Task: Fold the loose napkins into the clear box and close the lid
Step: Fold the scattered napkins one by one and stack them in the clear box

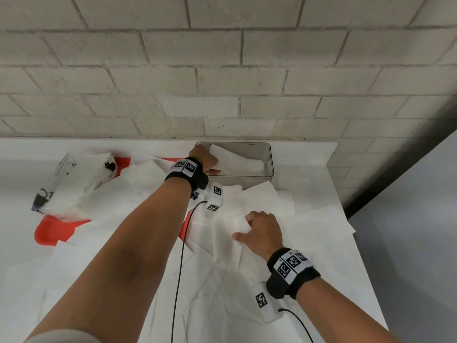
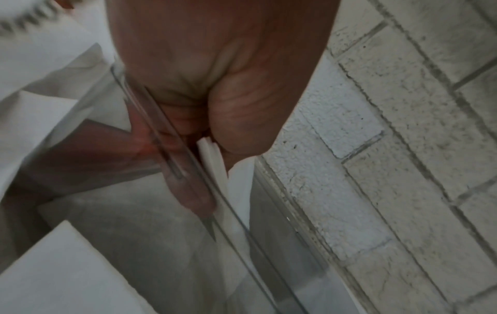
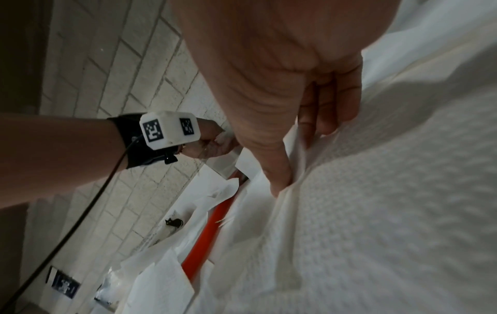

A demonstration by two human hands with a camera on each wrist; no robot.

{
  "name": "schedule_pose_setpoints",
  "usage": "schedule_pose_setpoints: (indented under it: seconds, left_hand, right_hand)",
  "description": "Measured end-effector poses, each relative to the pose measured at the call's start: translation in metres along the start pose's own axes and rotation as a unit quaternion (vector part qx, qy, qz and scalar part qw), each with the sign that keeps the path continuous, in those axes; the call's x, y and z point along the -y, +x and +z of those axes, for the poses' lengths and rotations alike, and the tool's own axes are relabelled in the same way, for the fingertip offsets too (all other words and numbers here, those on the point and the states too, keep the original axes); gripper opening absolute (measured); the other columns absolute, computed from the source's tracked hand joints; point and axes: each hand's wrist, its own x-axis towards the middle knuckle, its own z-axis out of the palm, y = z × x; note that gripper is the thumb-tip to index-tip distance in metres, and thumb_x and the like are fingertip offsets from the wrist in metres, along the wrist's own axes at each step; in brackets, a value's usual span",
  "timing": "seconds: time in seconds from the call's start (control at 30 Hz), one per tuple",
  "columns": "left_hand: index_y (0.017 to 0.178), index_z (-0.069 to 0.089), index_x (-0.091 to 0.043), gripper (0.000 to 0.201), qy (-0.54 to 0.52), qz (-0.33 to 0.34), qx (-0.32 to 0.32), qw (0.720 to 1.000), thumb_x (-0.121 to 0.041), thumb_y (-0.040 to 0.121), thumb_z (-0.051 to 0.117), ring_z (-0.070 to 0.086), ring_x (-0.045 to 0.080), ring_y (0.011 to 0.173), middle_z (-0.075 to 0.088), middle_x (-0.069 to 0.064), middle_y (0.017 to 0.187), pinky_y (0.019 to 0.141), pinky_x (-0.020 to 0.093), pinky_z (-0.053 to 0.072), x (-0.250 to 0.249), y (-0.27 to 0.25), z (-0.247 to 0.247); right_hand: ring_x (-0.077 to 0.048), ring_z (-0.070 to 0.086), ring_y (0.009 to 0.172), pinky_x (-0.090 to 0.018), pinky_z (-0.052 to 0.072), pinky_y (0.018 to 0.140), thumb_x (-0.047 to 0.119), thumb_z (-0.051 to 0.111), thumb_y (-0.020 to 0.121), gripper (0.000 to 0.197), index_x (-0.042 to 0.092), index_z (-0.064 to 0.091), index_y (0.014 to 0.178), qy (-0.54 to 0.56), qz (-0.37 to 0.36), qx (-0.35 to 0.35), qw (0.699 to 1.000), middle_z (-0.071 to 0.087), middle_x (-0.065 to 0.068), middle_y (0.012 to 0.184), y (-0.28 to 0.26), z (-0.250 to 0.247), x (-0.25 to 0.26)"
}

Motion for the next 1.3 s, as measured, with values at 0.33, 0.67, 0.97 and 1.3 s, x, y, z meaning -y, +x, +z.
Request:
schedule_pose_setpoints:
  seconds: [0.33,0.67,0.97,1.3]
  left_hand:
    - [0.129,0.06,-0.001,0.043,0.318,0.093,-0.094,0.939,-0.025,0.096,0.069,0.062,0.033,0.124,0.065,0.017,0.133,0.092,0.033,0.051,-0.006,-0.016,0.008]
    - [0.137,0.06,-0.032,0.068,0.197,0.302,0.045,0.932,-0.06,0.078,0.082,0.063,0.004,0.12,0.07,-0.015,0.127,0.104,0.027,0.048,-0.004,-0.118,-0.005]
    - [0.103,0.079,-0.018,0.026,0.084,0.3,0.121,0.942,-0.036,0.085,0.085,0.076,0.013,0.094,0.08,-0.006,0.102,0.086,0.04,0.062,0.087,-0.161,0.023]
    - [0.085,0.074,-0.025,0.014,0.025,0.319,-0.004,0.947,-0.034,0.096,0.072,0.068,0.01,0.078,0.075,-0.009,0.084,0.071,0.028,0.056,0.146,-0.197,-0.001]
  right_hand:
    - [-0.006,0.046,0.06,-0.017,0.031,0.055,0.036,0.076,0.089,0.037,0.031,0.046,0.067,0.102,0.006,0.005,0.995,0.047,0.013,0.065,-0.001,-0.008,-0.009]
    - [0.003,0.049,0.056,-0.011,0.038,0.057,0.031,0.077,0.092,0.013,0.029,0.071,0.082,0.183,-0.07,-0.017,0.981,0.053,0.027,0.054,-0.023,-0.074,-0.016]
    - [-0.008,0.064,0.076,-0.024,0.051,0.076,0.04,0.074,0.093,0.011,0.03,0.078,0.094,0.317,-0.09,-0.031,0.944,0.075,0.015,0.086,-0.013,-0.103,-0.016]
    - [-0.024,0.065,0.119,-0.03,0.047,0.096,0.045,0.08,0.086,0.066,0.015,0.057,0.14,0.131,0.068,-0.042,0.988,0.07,-0.003,0.131,0.044,-0.063,-0.048]
